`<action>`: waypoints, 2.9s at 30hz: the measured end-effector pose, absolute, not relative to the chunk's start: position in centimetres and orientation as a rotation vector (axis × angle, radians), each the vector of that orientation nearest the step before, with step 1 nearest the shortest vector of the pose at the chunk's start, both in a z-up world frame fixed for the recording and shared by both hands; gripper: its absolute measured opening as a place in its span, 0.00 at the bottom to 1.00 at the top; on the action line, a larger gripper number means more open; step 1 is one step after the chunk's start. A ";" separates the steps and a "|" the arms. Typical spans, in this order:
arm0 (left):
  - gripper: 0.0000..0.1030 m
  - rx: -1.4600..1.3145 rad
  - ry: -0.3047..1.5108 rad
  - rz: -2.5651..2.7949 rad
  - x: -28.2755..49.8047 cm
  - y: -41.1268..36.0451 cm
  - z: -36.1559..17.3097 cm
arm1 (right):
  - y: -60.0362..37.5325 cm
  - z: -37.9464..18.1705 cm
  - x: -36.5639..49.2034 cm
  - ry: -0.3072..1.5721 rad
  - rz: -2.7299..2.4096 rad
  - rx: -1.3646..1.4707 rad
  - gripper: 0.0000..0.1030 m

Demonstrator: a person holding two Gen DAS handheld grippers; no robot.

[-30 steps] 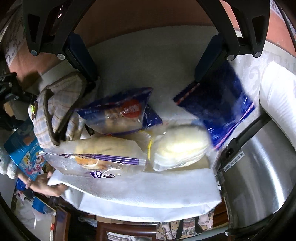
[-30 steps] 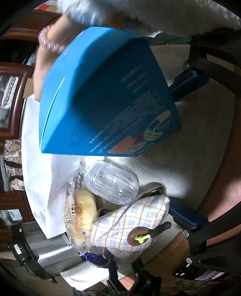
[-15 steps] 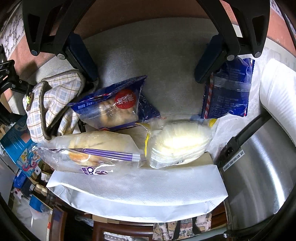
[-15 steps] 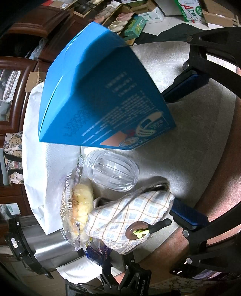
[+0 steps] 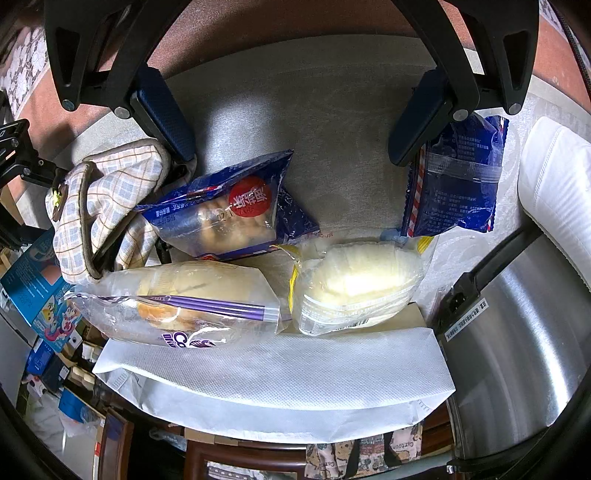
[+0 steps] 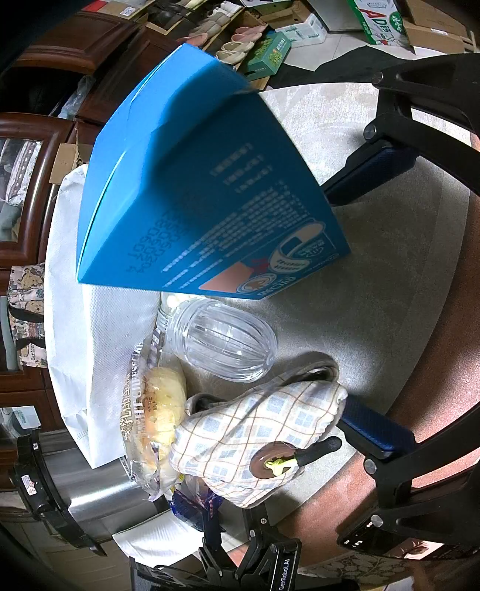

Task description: Organize objects

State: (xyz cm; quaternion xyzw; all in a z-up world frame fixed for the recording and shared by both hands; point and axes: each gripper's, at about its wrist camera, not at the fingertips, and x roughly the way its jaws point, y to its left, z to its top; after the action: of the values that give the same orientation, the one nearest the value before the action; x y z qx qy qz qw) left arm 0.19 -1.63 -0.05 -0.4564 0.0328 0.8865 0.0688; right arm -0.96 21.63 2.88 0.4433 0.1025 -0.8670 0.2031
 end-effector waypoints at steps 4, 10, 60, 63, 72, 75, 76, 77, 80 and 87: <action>1.00 -1.374 0.099 2.669 0.2 -1.5 -0.1 | 21.8 3.0 -1.1 0.286 -2.419 1.237 1.00; 1.00 -1.374 0.099 2.669 0.2 -1.5 -0.1 | 21.8 3.0 -1.1 0.286 -2.420 1.237 1.00; 1.00 -1.375 0.099 2.669 -0.2 -0.6 -0.3 | 20.9 2.6 -0.3 0.286 -2.421 1.235 1.00; 1.00 -1.375 0.099 2.669 0.0 -0.7 -0.2 | 20.9 2.6 -0.2 0.286 -2.421 1.235 1.00; 1.00 -1.375 0.099 2.669 0.0 -0.7 -0.2 | 20.9 2.6 -0.3 0.289 -2.421 1.235 1.00; 1.00 -1.375 0.099 2.669 0.0 -0.7 -0.2 | 20.9 2.6 -0.4 0.289 -2.421 1.235 1.00; 1.00 -1.374 0.099 2.669 0.1 -0.7 -0.2 | 21.0 2.6 -0.5 0.288 -2.421 1.235 1.00; 1.00 -1.375 0.099 2.669 0.0 -0.7 -0.2 | 21.0 2.6 -0.4 0.288 -2.421 1.235 1.00; 1.00 -1.375 0.099 2.669 0.1 -0.7 -0.2 | 20.7 2.8 -0.6 0.289 -2.421 1.236 1.00; 1.00 -1.375 0.098 2.669 0.0 -0.8 -0.2 | 20.7 2.8 -0.6 0.290 -2.421 1.235 1.00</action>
State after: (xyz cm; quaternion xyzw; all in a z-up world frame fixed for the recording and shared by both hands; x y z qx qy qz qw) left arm 0.04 -0.83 -0.22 -0.4565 0.0327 0.8864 0.0688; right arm -0.61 20.74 2.80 0.4426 0.1037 -0.8673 0.2028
